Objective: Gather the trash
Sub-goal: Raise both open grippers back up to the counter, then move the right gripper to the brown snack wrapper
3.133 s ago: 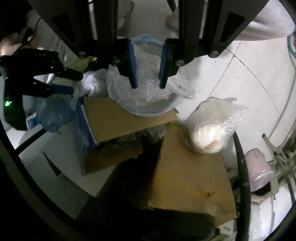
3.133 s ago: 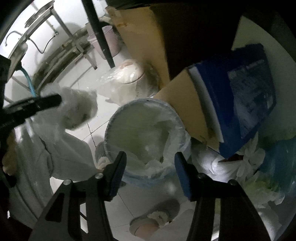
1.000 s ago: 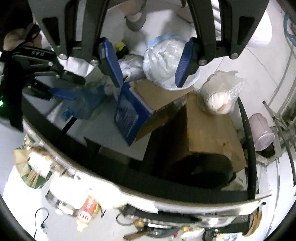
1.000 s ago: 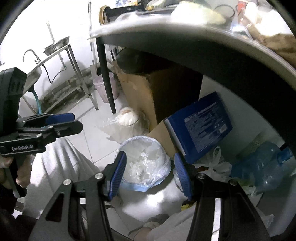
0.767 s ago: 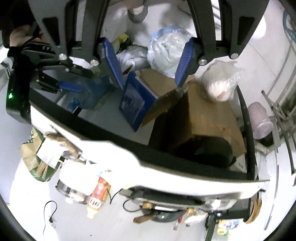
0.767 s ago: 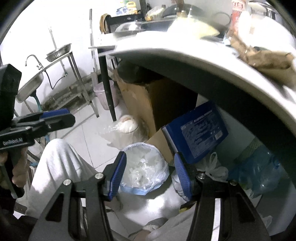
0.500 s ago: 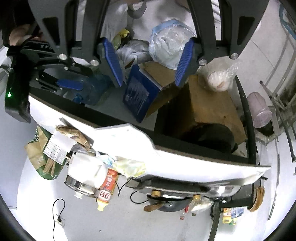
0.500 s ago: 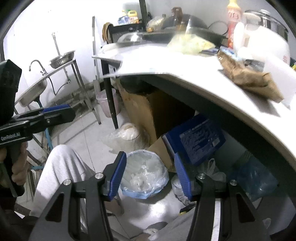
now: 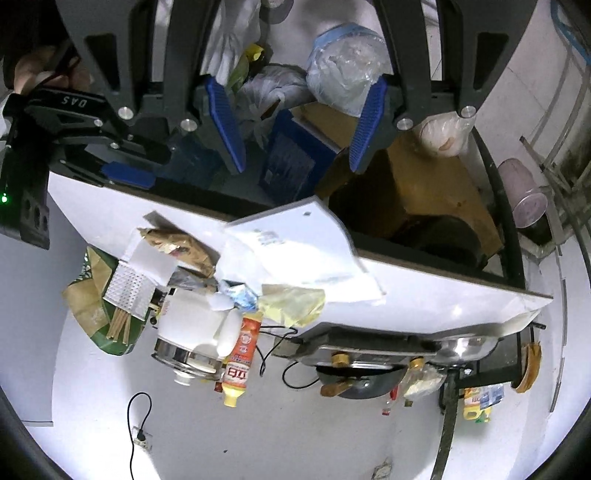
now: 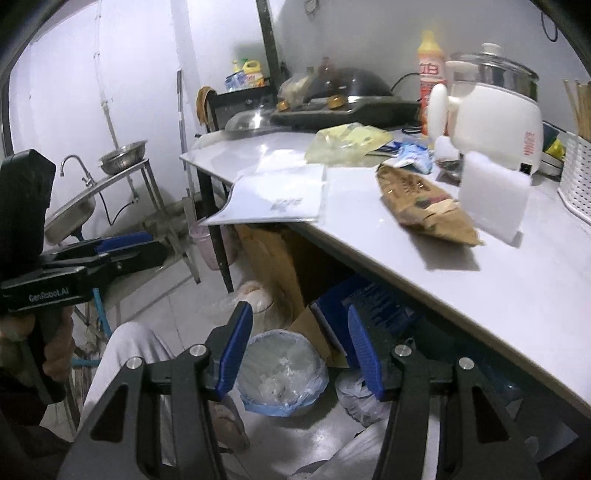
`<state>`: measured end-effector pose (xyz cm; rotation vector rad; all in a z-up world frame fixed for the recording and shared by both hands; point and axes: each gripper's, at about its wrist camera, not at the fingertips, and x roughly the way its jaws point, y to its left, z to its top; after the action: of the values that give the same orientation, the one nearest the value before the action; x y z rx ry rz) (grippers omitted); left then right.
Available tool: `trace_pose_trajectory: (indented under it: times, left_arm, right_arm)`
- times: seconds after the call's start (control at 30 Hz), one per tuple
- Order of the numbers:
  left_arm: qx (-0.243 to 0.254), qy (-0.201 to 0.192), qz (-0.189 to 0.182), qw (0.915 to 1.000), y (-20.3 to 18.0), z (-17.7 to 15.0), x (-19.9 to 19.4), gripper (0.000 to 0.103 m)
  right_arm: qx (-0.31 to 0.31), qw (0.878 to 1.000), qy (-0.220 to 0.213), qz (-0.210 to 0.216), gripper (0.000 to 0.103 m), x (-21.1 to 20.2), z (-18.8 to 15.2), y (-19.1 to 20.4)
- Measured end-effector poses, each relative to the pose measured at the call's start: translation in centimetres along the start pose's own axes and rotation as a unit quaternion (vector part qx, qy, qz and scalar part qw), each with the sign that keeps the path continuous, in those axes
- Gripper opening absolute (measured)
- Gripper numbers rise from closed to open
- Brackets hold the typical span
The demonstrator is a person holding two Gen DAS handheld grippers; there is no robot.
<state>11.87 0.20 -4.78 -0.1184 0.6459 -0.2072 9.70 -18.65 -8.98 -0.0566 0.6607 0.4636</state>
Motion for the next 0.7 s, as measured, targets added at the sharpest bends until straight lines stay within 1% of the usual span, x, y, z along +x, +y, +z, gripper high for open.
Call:
trace_pose_trajectory:
  times: [0.23, 0.5, 0.7]
  left_arm:
    - [0.014, 0.001, 0.001, 0.9999, -1.0, 1.4, 0.6, 0.059]
    - [0.012, 0.009, 0.015, 0.9998, -0.9, 2.7, 2.5, 0.059]
    - [-0.045, 0.021, 0.021, 0.9985, 1.0, 3.3, 4.6, 0.059]
  right_arm:
    - [0.022, 1.000, -0.022, -0.002, 0.052, -2.0, 0.6, -1.5]
    - [0.037, 0.998, -0.048, -0.024, 0.052, -4.0, 1.2, -3.8]
    - [0.045, 0.996, -0.060, -0.051, 0.052, -4.6, 1.9, -5.6]
